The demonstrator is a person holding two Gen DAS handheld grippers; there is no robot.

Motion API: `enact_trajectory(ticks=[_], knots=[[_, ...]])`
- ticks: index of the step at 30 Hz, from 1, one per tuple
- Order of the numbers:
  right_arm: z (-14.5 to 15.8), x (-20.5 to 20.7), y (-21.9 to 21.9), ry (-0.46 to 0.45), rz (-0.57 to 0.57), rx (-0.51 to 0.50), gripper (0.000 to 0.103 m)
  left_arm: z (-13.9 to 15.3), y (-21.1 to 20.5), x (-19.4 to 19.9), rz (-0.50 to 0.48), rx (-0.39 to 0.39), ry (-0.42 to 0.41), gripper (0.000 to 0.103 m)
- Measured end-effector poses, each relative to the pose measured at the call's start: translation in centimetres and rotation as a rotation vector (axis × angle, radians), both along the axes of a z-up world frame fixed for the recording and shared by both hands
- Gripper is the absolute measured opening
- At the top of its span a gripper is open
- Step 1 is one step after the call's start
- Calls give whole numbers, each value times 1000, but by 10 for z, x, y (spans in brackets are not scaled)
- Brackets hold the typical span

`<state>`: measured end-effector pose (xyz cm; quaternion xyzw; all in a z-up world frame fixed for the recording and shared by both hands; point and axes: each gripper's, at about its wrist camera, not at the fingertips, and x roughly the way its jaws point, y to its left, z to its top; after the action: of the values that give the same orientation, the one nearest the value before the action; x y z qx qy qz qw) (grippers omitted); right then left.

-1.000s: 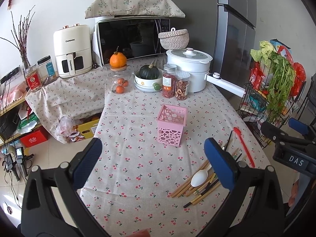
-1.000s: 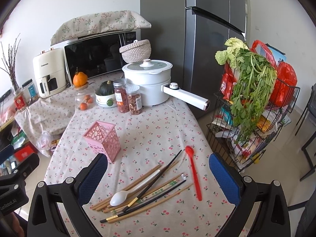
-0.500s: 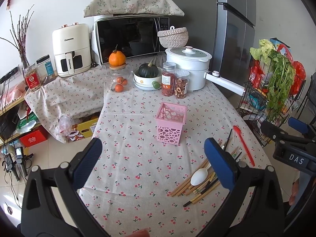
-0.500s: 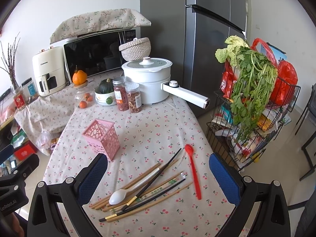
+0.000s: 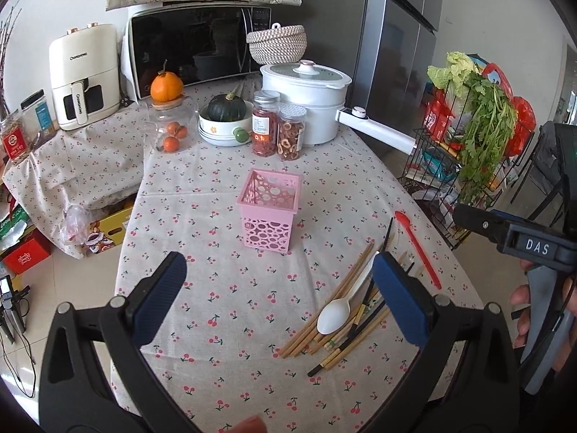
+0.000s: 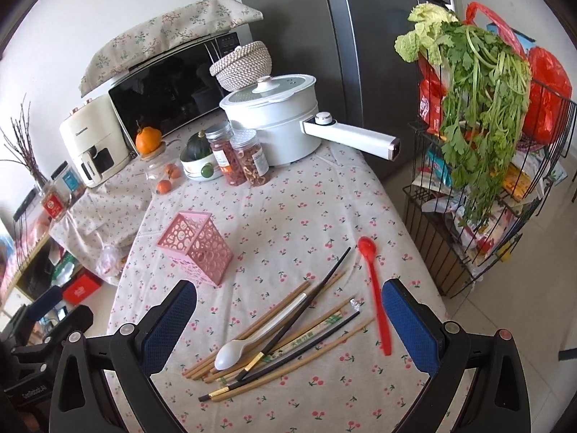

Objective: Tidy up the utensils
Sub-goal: 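Grasp the white plastic spoon with the left tool while the right tool grasps the red spoon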

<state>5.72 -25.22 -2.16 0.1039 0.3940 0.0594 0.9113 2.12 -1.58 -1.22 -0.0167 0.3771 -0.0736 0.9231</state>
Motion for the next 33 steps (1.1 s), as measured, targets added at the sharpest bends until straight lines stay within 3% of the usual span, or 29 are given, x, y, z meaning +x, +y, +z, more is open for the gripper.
enact_trajectory(ticks=[9, 12, 16, 19, 22, 27, 33], knots=[[-36, 42, -41, 222, -67, -40, 103, -31, -50, 55, -172, 80, 206, 102], [-50, 55, -50, 289, -81, -41, 103, -52, -72, 77, -262, 40, 339, 85], [-63, 64, -56, 340, -89, -23, 103, -85, -102, 98, -367, 17, 469, 45], [-68, 66, -59, 357, -90, -11, 103, -108, -115, 112, -392, -11, 550, 32], [-70, 66, -63, 363, -94, -6, 103, -122, -125, 118, -408, 5, 583, 23], [-74, 68, -67, 376, -97, 1, 103, -132, -134, 121, -417, 50, 594, 19], [-78, 70, -71, 391, -107, 25, 103, -133, -135, 123, -417, 95, 559, 11]])
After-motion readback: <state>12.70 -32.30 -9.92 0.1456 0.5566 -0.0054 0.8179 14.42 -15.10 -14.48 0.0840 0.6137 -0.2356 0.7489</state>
